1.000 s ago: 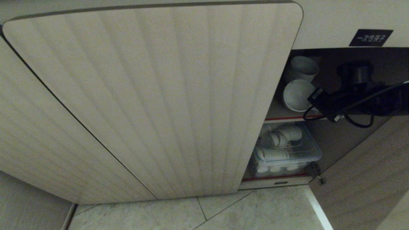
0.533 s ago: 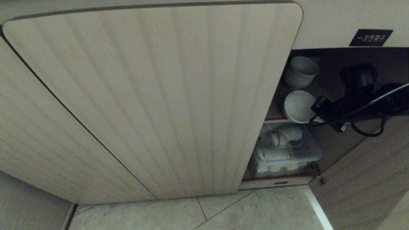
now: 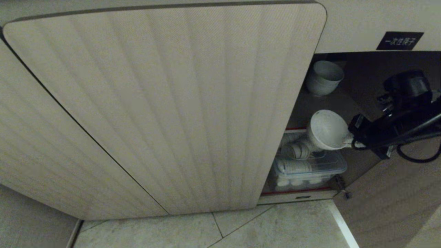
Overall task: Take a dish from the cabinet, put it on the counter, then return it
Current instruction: Place it on the table
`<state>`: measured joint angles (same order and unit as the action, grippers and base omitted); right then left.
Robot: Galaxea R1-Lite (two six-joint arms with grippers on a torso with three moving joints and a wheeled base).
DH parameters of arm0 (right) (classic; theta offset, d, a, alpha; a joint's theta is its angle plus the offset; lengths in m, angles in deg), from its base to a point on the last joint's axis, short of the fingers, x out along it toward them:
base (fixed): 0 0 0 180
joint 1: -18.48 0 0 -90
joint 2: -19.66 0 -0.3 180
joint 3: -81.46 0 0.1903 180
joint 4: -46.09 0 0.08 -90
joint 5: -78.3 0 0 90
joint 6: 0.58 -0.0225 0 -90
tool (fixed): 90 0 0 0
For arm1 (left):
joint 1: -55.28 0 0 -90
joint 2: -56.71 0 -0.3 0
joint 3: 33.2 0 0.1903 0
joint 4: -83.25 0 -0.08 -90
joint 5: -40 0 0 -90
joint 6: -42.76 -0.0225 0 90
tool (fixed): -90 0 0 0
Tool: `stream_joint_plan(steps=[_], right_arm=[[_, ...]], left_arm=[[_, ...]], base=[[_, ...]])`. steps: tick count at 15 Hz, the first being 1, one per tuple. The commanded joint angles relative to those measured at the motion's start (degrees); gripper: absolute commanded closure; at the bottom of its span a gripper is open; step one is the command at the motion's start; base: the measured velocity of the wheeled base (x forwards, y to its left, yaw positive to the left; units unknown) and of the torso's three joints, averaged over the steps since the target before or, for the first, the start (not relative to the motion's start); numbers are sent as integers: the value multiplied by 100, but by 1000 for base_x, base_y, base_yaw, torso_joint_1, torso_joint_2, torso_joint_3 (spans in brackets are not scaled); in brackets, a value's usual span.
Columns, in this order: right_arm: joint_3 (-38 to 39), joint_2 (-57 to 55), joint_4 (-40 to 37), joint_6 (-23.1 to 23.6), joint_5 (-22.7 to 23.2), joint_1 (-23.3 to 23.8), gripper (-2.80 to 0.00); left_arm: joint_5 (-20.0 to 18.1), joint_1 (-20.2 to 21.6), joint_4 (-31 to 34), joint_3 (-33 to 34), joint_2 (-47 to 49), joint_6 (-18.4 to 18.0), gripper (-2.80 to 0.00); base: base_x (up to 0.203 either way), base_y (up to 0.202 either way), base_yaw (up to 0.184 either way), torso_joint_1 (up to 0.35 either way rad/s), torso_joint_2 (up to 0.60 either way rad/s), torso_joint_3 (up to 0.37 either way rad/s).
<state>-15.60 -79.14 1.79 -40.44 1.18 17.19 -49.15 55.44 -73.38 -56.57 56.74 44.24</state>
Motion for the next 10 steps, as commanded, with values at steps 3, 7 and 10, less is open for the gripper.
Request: stream_joint_plan(steps=[3,7,10], right_arm=[[917,858,-800,1060,68,-3,0],[1928,1624,-1068,2075,60,0,0],[2566,2361,-1163,3077,57,20,0]], left_arm=[[3,2,0,0,-2,2,0],[3,2,0,0,-2,2,0],[3,2,0,0,-2,2,0]], base=[[0,0,0,0,0,0],[0,0,0,0,0,0],[0,0,0,0,0,0]])
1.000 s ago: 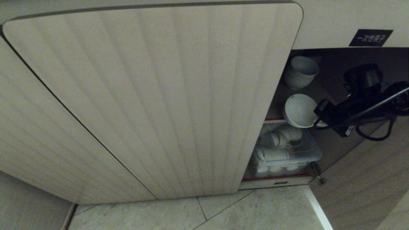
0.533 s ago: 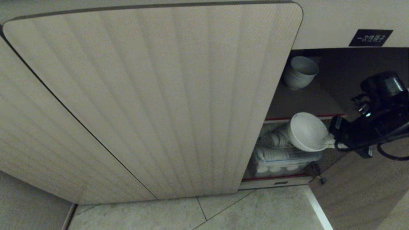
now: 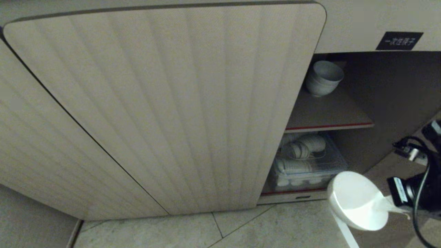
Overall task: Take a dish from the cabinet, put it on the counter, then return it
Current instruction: Place it on the table
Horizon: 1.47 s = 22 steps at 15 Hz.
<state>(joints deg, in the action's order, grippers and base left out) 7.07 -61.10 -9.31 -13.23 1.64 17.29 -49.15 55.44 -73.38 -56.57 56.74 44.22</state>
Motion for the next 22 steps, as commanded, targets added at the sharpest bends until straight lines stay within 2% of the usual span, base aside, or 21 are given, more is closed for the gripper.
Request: stream_joint_plan(steps=[1,4,7,14,22], right_arm=[[456,772,-142,601,11,17,0],[717,1261,-486,1197,12,20,0],[906,1595,-463,1502,-8,22,0],[1302,2294,-526,1501,-24,16,0],[1360,2285,-541,1380,-24,-47,0]], left_arm=[[3,2,0,0,-2,4,0],[3,2,0,0,-2,4,0],[3,2,0,0,-2,4,0],[3,2,0,0,-2,4,0],[3,2,0,0,-2,4,0]], base=[[0,0,0,0,0,0],[0,0,0,0,0,0],[0,0,0,0,0,0],[0,0,0,0,0,0],[0,0,0,0,0,0]])
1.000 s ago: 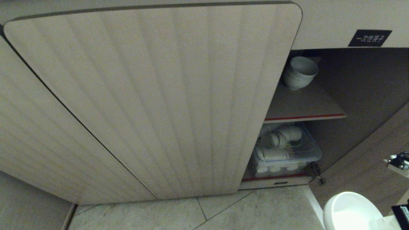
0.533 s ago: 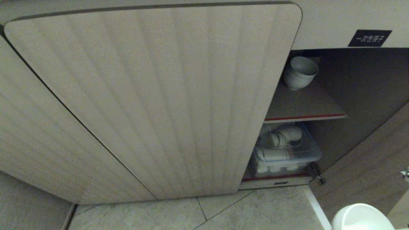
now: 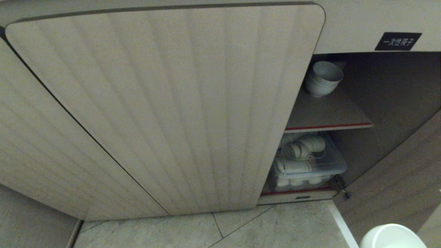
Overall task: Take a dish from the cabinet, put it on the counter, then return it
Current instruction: Place it on the table
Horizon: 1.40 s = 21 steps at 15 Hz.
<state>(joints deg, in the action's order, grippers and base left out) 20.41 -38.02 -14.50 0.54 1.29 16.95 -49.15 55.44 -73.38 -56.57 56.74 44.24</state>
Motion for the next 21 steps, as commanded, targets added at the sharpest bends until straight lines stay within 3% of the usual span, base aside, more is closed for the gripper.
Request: stream_joint_plan(steps=[1,21], right_arm=[[24,-23,-21,2,11,-13,0],[-38,-32,5,-279,-165,-198,0]], left_arm=[[3,2,0,0,-2,2,0],[3,2,0,0,-2,2,0]], base=[[0,0,0,0,0,0],[0,0,0,0,0,0]])
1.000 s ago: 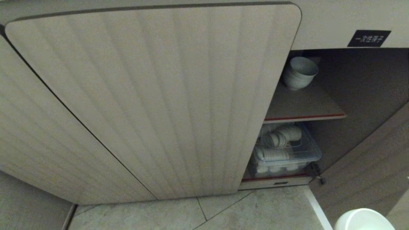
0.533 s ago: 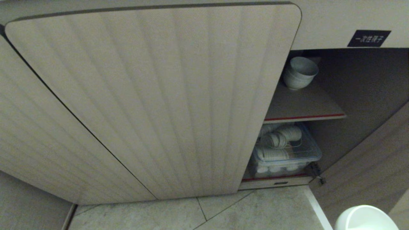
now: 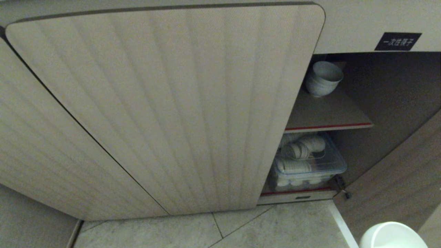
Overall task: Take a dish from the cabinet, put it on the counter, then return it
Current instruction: Place it on the table
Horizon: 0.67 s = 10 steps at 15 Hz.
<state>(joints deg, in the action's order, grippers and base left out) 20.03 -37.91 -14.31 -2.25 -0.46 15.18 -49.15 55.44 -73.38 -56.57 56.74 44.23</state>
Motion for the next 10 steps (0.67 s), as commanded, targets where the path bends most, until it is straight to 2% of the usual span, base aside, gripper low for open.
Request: stream_joint_plan(steps=[1,10], right_arm=[[0,-50,-5,0,10,-22,0],[-42,-78,-16,0,10,-48,0]], left_arm=[[3,2,0,0,-2,3,0],[3,2,0,0,-2,3,0]], base=[[0,0,0,0,0,0],[0,0,0,0,0,0]])
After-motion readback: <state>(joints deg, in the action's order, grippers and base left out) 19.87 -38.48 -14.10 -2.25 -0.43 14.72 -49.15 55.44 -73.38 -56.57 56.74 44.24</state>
